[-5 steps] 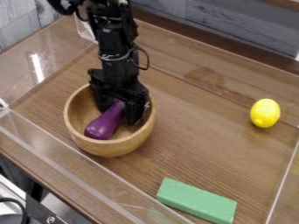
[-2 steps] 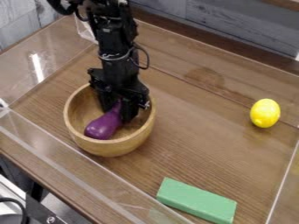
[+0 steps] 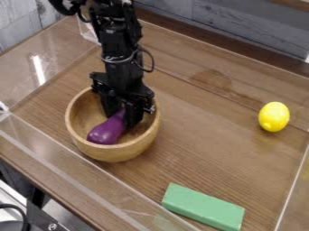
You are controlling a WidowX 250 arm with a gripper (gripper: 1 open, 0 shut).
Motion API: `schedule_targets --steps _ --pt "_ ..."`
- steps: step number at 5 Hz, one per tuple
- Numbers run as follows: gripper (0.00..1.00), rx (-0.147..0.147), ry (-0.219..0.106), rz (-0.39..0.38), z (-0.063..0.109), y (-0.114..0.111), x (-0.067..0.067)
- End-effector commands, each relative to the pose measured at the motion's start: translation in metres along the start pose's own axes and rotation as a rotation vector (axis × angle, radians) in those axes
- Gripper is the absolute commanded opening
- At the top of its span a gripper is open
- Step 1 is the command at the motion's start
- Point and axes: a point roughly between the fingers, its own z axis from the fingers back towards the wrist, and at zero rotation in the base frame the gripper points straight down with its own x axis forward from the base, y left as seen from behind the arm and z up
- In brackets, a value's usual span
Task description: Remove the purple eggplant from inside the brown bowl and put it on the table
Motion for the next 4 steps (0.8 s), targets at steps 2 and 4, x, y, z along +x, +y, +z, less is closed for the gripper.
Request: schedule_targets --steps 2,4 --pt "0.00 0.003 -0.042 0.022 0.0160 0.0031 0.0054" --pt "0.00 -0.005 -0.035 0.035 0.0192 0.0028 0.0031"
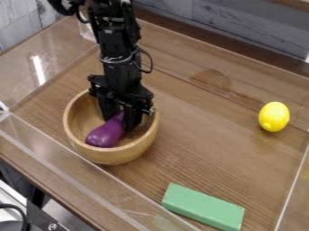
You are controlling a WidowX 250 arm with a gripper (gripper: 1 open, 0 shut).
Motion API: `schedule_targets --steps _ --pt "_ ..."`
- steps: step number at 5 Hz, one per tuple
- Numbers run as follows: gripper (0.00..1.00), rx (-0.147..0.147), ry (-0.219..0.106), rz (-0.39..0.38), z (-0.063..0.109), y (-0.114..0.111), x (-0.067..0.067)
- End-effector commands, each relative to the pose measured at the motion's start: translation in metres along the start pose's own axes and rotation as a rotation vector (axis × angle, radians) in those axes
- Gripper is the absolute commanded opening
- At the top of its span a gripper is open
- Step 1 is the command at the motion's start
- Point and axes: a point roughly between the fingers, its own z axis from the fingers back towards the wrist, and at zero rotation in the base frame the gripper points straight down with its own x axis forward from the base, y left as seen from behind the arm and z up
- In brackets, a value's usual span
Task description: Remove the purple eggplant from inside the brown bowl and put it on the table
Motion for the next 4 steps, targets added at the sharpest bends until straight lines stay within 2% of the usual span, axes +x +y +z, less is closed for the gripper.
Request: schedule_targets --steps 1,4 --pt "0.00 0.011 -0.071 0.012 0.0208 0.0035 0.0082" --pt "0.00 -0.001 -0.062 0.031 0.0253 0.0024 0.0055"
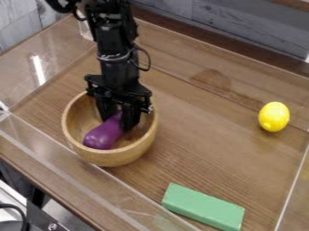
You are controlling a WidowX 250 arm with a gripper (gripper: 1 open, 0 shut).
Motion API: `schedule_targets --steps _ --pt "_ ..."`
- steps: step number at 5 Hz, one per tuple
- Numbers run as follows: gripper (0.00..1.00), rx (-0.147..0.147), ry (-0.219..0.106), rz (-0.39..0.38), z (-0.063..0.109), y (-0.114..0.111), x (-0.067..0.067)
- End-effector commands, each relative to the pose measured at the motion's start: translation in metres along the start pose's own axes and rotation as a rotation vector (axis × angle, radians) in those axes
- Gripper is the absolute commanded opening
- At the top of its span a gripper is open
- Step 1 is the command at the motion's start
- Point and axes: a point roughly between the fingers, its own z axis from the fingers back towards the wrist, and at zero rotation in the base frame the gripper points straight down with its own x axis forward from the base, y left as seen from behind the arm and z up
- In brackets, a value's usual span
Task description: Remove the purple eggplant from inside the brown bowl and put it on the table
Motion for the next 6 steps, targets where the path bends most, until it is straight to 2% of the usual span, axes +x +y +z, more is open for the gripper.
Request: schedule_targets --steps 1,6 --pt "0.00 0.011 -0.080 0.010 0.022 0.003 0.009" --pt "0.00 -0.009 -0.070 0.039 0.032 -0.001 0.005"
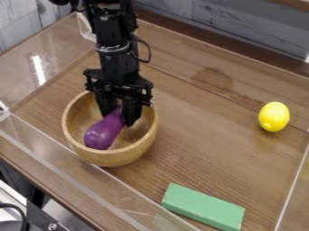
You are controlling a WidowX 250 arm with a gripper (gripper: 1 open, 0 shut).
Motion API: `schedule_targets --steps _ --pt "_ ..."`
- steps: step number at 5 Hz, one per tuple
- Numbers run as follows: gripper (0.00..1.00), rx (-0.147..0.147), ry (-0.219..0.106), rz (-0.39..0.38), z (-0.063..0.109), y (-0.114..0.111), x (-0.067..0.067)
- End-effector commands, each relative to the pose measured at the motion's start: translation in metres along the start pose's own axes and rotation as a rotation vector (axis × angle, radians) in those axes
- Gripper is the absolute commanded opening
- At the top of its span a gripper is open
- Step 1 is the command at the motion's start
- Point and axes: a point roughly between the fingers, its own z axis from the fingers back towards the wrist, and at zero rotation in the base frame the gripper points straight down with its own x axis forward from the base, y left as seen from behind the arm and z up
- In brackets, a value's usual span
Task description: Remove the purple eggplant from inside the brown bowl and put it on the table
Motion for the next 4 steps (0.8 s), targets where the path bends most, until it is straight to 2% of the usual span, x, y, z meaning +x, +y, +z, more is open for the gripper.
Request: schedule_targets --steps 1,4 --pt "0.00 0.007 -0.080 0.020 0.023 0.002 0.008" --pt "0.00 -0.027 -0.089 0.032 0.044 -0.012 0.010"
